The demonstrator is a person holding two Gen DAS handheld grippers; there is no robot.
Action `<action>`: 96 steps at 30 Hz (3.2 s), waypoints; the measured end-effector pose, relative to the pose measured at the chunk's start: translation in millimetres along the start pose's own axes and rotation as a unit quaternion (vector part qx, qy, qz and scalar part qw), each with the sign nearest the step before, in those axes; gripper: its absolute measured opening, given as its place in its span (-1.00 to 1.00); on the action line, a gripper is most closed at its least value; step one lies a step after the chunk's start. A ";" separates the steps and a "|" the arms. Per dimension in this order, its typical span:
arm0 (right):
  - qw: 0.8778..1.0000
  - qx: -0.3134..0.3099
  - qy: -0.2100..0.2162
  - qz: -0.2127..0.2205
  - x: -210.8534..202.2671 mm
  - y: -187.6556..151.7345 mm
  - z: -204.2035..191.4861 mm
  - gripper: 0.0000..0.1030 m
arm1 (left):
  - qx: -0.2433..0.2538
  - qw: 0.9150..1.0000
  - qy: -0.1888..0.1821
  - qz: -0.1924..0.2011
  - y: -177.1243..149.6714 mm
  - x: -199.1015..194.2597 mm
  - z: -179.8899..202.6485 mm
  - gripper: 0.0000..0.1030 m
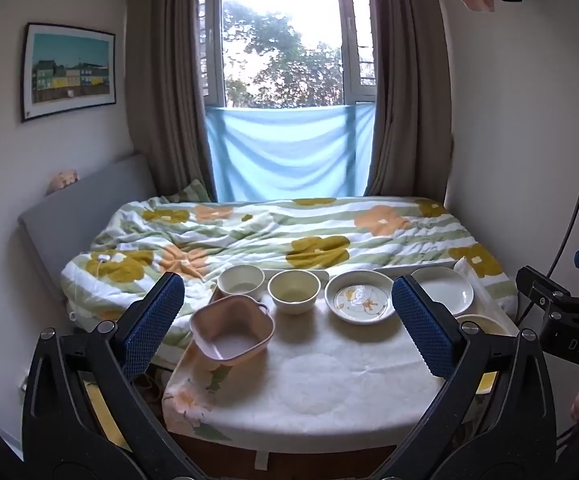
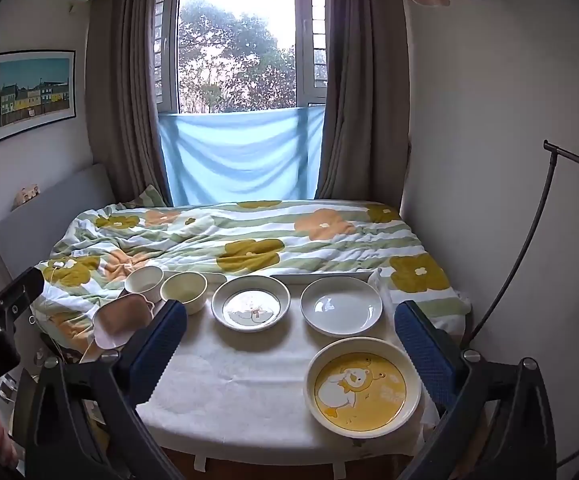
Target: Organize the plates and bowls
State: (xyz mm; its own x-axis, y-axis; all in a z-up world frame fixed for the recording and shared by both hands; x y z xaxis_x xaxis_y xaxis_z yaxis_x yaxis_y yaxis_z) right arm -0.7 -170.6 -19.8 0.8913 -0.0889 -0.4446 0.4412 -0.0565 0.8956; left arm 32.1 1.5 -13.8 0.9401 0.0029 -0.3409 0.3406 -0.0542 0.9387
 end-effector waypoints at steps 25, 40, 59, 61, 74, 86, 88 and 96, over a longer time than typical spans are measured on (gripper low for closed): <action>1.000 0.007 0.005 0.000 -0.8 -4.4 3.6 0.99 | 0.002 1.000 -0.004 0.006 3.1 -5.9 0.8 0.99; 1.000 0.008 0.006 -0.005 -2.4 -9.0 2.4 0.99 | -0.002 1.000 -0.001 0.006 3.1 -6.1 -0.1 0.99; 1.000 0.009 0.008 -0.006 -0.5 -8.7 0.5 0.99 | -0.002 1.000 0.003 0.002 1.2 -4.9 -2.3 0.99; 1.000 0.008 0.008 -0.007 -1.2 -9.7 -1.1 0.99 | -0.002 1.000 0.003 0.002 1.3 -4.9 -2.9 0.99; 1.000 0.010 0.011 -0.012 7.4 -8.2 -5.5 0.99 | 0.005 1.000 -0.001 -0.003 -0.2 6.6 -1.6 0.99; 0.998 0.058 0.010 0.004 16.6 -12.5 9.0 0.99 | 0.026 0.998 -0.028 -0.048 0.7 30.2 10.7 0.99; 0.996 0.084 -0.002 -0.011 20.3 -14.6 20.4 0.99 | 0.034 0.996 -0.043 -0.073 -2.7 42.7 17.9 0.99; 0.985 0.123 -0.070 -0.100 33.0 -52.6 76.7 0.99 | 0.069 0.977 -0.119 -0.163 -44.9 96.8 78.4 0.99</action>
State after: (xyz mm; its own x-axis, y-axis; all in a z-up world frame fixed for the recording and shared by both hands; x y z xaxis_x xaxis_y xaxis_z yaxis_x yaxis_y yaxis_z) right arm -2.5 -246.9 -82.4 0.7579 -0.1866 -0.6252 0.5532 -0.3242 0.7674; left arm 106.6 -74.1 -93.0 0.7464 -0.1881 -0.6384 0.6007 -0.2226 0.7679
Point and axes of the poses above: each gripper's, at about its wrist camera, not at the fingertips, and x roughly the way its jaws point, z to its right, y to its top, the point moved 4 cm from there along x, roughly the way its jaws point, and after that the axes turned 3 degrees about z, right-handed, at the moved point
